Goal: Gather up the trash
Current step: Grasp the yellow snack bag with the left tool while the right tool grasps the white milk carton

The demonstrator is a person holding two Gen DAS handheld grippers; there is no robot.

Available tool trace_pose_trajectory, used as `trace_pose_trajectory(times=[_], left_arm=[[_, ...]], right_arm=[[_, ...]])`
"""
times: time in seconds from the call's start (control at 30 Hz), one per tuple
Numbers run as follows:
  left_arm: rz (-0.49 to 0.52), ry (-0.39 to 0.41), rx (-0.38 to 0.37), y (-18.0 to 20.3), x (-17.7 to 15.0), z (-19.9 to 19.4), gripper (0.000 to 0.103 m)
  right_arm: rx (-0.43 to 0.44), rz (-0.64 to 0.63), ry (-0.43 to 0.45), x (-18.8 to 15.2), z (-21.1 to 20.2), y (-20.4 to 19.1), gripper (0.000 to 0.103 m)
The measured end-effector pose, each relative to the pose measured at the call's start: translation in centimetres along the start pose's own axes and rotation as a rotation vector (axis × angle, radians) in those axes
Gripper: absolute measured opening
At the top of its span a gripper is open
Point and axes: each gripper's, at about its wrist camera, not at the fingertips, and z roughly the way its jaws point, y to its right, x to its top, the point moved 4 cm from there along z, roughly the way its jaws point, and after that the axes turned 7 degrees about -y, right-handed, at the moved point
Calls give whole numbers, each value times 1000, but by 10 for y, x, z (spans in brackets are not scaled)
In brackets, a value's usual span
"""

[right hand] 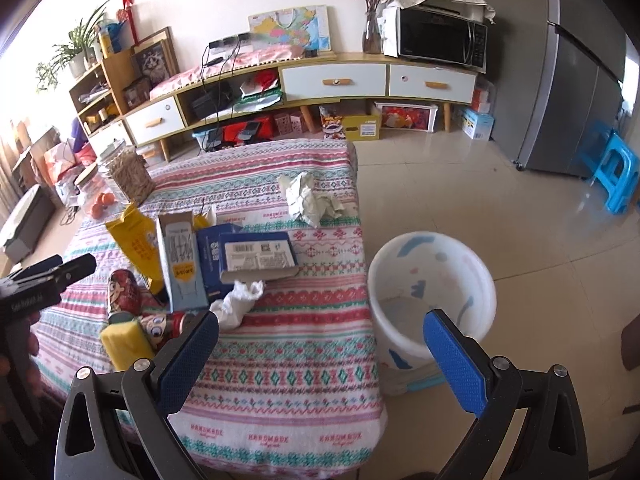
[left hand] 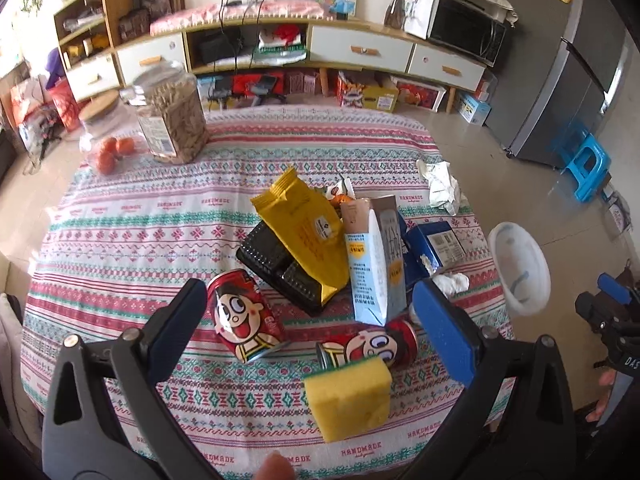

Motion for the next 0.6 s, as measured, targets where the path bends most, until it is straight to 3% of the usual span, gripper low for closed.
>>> trace_pose_trajectory(times=[0.07,0.2,0.3,0.6], left_arm=[[-23,-40,-48,-5,11,10,102],[-53,-46,-66,-16,27,27,101],[-97,-54,-96,-28,32,44,93],[-85,-159,-201,-25,35,85,55]], right_arm=[[9,-6,-19,8,5,0,103],[59,-1,-64,22,22,-1,103],[85,16,-89,24,41,-3,103],[113,6,-155,31,74,-14,103]])
